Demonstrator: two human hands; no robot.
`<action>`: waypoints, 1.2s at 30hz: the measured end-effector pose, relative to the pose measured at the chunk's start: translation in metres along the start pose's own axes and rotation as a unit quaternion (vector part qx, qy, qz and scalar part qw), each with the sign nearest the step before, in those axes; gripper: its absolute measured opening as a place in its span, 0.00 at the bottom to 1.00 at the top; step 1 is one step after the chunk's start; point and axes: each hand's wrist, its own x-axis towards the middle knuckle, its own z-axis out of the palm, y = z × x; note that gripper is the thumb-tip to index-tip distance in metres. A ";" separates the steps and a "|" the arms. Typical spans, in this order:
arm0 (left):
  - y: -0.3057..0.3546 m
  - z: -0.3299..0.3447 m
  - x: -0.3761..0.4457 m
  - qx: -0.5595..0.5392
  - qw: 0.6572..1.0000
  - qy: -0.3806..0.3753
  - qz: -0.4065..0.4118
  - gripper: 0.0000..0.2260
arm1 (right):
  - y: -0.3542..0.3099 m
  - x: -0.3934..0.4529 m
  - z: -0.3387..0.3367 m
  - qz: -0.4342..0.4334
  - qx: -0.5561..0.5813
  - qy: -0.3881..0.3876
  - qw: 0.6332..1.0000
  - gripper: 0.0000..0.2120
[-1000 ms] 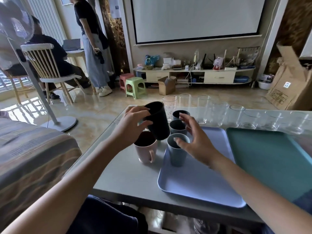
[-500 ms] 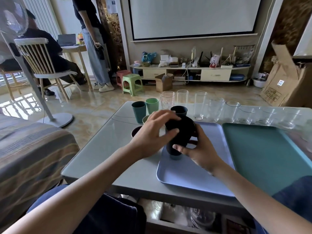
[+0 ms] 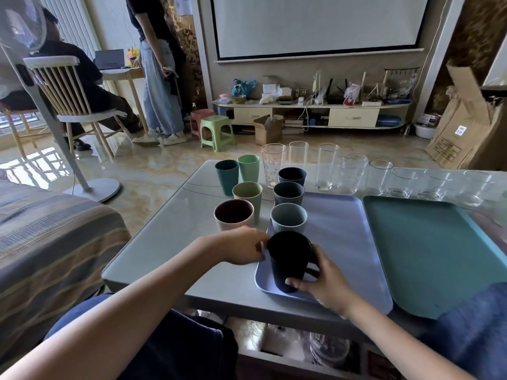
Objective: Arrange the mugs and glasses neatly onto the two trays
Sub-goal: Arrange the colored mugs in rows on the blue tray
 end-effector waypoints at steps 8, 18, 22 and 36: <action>-0.012 0.006 0.007 -0.017 0.997 -0.068 -0.013 0.10 | 0.007 0.010 0.008 0.001 0.009 0.003 1.000 0.31; -0.029 0.018 0.011 -0.079 0.978 -0.175 -0.086 0.13 | 0.013 0.017 -0.014 0.033 -0.047 -0.094 0.994 0.34; -0.038 0.039 0.017 -0.111 0.973 -0.147 -0.142 0.13 | 0.014 0.027 -0.036 0.033 -0.078 -0.077 0.993 0.28; -0.164 0.025 0.026 -0.114 0.935 0.135 -0.307 0.13 | -0.082 0.160 -0.049 -0.129 -0.217 0.054 0.966 0.11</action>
